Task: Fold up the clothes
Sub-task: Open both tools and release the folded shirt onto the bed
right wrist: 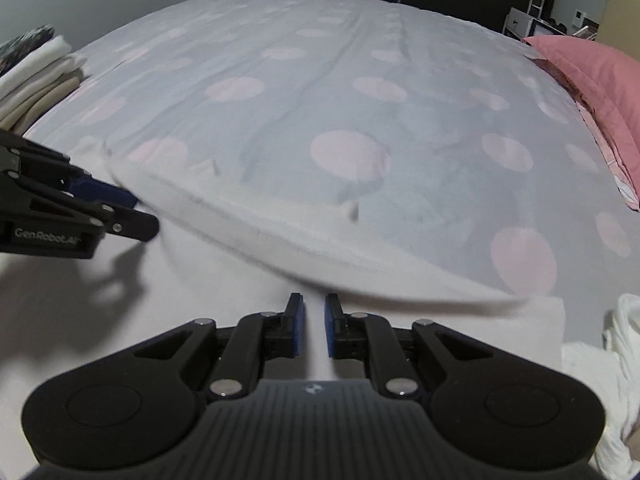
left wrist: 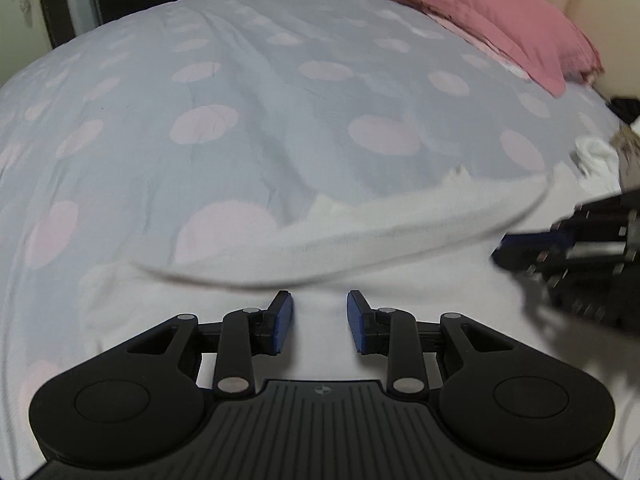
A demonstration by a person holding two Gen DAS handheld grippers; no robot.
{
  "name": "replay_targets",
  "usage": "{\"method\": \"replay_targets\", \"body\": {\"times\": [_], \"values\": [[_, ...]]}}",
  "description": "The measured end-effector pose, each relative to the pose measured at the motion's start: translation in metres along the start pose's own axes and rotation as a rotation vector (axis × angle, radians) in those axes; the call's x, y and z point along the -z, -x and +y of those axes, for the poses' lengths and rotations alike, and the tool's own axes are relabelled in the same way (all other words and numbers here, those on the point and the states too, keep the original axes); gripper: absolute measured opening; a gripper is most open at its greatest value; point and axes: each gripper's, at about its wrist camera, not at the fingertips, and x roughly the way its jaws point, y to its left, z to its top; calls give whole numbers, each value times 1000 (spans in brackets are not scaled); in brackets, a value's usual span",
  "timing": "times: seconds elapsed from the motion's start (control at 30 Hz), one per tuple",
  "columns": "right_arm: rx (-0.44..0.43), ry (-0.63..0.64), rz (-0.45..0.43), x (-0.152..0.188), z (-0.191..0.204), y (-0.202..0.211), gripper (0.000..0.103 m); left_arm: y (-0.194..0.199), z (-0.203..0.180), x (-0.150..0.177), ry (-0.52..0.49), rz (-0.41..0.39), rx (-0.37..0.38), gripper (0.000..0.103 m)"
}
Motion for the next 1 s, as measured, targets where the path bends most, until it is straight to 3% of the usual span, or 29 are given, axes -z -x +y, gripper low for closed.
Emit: {"method": "replay_targets", "body": {"times": [0.2, 0.33, 0.47, 0.7, 0.77, 1.0], "values": [[16, -69, -51, -20, -8, 1, 15, -4, 2, -17, 65, -83, -16, 28], [27, -111, -57, -21, -16, 14, 20, 12, 13, -20, 131, -142, -26, 42], [16, -105, -23, -6, -21, 36, 25, 33, 23, -9, 102, -118, -27, 42], [26, -77, 69, 41, -23, 85, 28, 88, 45, 42, 72, -75, -80, 42], [33, -87, 89, 57, -27, 102, 37, 99, 50, 58, 91, -50, -90, 42], [61, -241, 170, 104, -56, 149, 49, 130, 60, 113, 167, 41, -119, 45]]}}
